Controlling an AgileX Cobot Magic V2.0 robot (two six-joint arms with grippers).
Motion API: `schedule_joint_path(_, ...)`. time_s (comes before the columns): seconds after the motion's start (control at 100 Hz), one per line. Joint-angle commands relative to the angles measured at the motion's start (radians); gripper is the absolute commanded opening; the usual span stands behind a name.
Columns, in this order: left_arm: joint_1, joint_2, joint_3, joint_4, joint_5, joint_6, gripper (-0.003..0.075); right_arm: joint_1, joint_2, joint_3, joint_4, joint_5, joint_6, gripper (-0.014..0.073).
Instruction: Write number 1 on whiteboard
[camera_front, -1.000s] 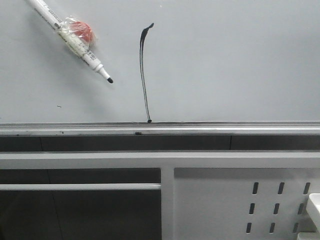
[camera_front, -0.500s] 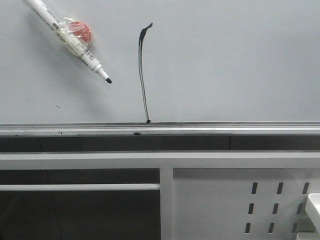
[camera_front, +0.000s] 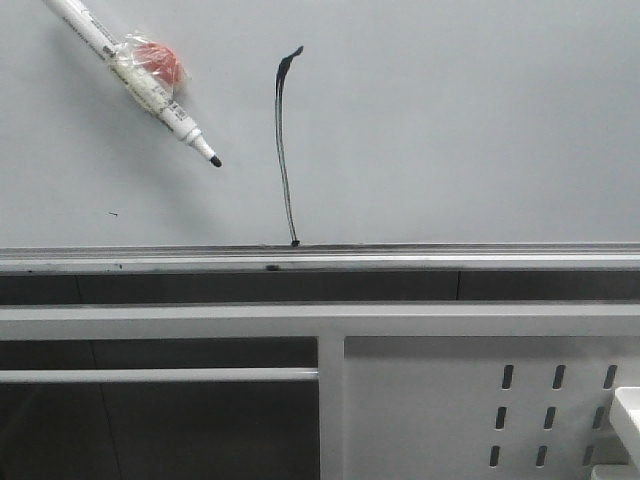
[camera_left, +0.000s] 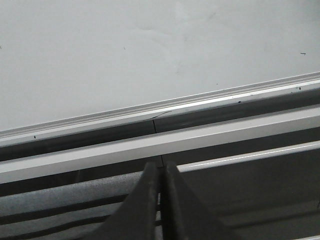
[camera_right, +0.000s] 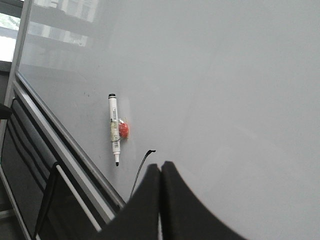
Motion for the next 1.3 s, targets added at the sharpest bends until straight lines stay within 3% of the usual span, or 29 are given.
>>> schedule_joint_path(0.0, 0.002, -0.022, 0.036, -0.019, -0.051, -0.002, -0.0020, -0.004, 0.012, -0.023, 0.000, -0.074, 0.001, -0.0069)
schedule_joint_path(0.25, 0.002, -0.022, 0.036, -0.019, -0.051, -0.002, -0.0020, -0.006, 0.012, -0.012, -0.041, -0.079, 0.001, -0.0069)
schedule_joint_path(0.32, 0.002, -0.022, 0.036, -0.019, -0.051, -0.002, -0.0020, -0.008, 0.008, 0.023, -0.164, -0.147, 0.001, -0.0069)
schedule_joint_path(0.39, 0.002, -0.022, 0.036, -0.019, -0.051, -0.002, -0.0020, -0.024, 0.004, 0.072, -0.170, -0.264, 0.026, -0.0069)
schedule_joint_path(0.46, 0.002, -0.022, 0.036, -0.019, -0.051, -0.002, -0.0020, -0.060, 0.004, 0.147, -0.217, -0.411, 0.194, -0.0071)
schedule_joint_path(0.52, 0.002, -0.022, 0.036, -0.019, -0.051, -0.002, -0.0020, -0.112, 0.004, 0.223, -0.325, -0.501, 0.472, -0.0071)
schedule_joint_path(0.58, 0.002, -0.022, 0.036, -0.019, -0.051, -0.002, -0.0020, -0.176, 0.004, 0.285, -0.482, -0.509, 0.770, -0.0071)
schedule_joint_path(0.65, 0.002, -0.022, 0.036, -0.019, -0.051, -0.002, -0.0020, -0.243, 0.004, 0.366, -0.588, -0.501, 0.951, -0.0071)
schedule_joint_path(0.77, 0.002, -0.022, 0.036, -0.019, -0.051, -0.002, -0.0020, -0.313, -0.009, 0.498, -0.591, -0.521, 0.973, -0.0071)
schedule_joint_path(0.92, 0.002, -0.022, 0.036, -0.019, -0.051, -0.002, -0.0020, -0.324, -0.086, 0.606, -0.585, -0.517, 0.973, -0.0071)
schedule_joint_path(1.17, 0.002, -0.022, 0.036, -0.019, -0.051, -0.002, -0.0020, -0.324, -0.152, 0.604, -0.585, -0.215, 0.973, -0.0071)
schedule_joint_path(1.29, 0.002, -0.022, 0.036, -0.019, -0.051, -0.002, -0.0020, -0.324, -0.152, 0.604, -0.584, -0.164, 0.973, -0.0071)
